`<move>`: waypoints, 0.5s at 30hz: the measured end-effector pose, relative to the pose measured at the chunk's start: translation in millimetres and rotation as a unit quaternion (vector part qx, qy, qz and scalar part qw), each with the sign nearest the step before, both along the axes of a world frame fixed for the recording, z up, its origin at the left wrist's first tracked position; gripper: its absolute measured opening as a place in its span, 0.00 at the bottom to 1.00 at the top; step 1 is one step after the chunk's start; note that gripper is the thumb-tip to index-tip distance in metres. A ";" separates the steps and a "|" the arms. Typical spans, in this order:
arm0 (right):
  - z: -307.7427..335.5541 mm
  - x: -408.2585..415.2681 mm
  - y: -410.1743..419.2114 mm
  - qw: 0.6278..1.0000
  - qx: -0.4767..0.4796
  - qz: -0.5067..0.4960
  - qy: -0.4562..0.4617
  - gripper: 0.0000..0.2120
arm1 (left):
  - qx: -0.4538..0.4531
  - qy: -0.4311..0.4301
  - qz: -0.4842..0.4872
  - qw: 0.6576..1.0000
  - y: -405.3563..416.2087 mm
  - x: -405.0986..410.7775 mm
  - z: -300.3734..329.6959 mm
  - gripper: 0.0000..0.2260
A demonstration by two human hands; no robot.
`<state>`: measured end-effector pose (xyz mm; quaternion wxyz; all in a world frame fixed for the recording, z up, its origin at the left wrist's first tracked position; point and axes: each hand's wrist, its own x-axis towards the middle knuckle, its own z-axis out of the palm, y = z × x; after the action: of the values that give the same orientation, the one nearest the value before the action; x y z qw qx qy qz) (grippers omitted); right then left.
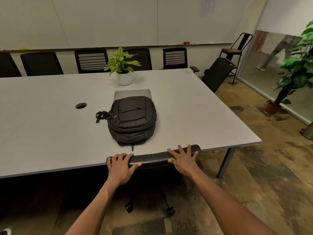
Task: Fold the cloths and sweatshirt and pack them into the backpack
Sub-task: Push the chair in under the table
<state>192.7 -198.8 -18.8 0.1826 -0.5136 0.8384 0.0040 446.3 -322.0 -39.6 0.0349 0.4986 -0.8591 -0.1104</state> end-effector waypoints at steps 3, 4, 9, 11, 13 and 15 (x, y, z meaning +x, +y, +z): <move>0.5 0.8 -7.6 1.000 -0.006 0.000 0.005 0.25 | 0.009 -0.010 0.000 1.000 -8.4 -1.3 3.0 0.38; 0.3 0.8 -9.6 1.000 -0.006 0.001 0.002 0.25 | 0.013 -0.014 0.000 1.000 -10.5 -1.5 3.9 0.37; -5.8 4.3 -10.4 1.000 -0.012 0.001 0.007 0.25 | 0.023 -0.025 0.001 0.999 -12.6 0.6 4.6 0.34; -4.0 4.2 -10.0 1.000 -0.007 0.002 0.009 0.25 | 0.033 -0.038 -0.001 0.999 -11.8 -1.2 8.0 0.31; -0.8 4.4 -10.8 1.000 0.005 0.006 0.002 0.26 | 0.045 -0.054 -0.003 0.998 -10.8 -2.9 12.0 0.31; 3.2 4.5 -11.1 1.000 0.014 0.010 0.000 0.27 | 0.056 -0.077 -0.004 0.995 -8.7 -5.7 16.1 0.31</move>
<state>197.2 -209.9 -15.6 0.1903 -0.5189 0.8332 0.0177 440.6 -330.7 -23.5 -0.0598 0.5033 -0.8537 -0.1195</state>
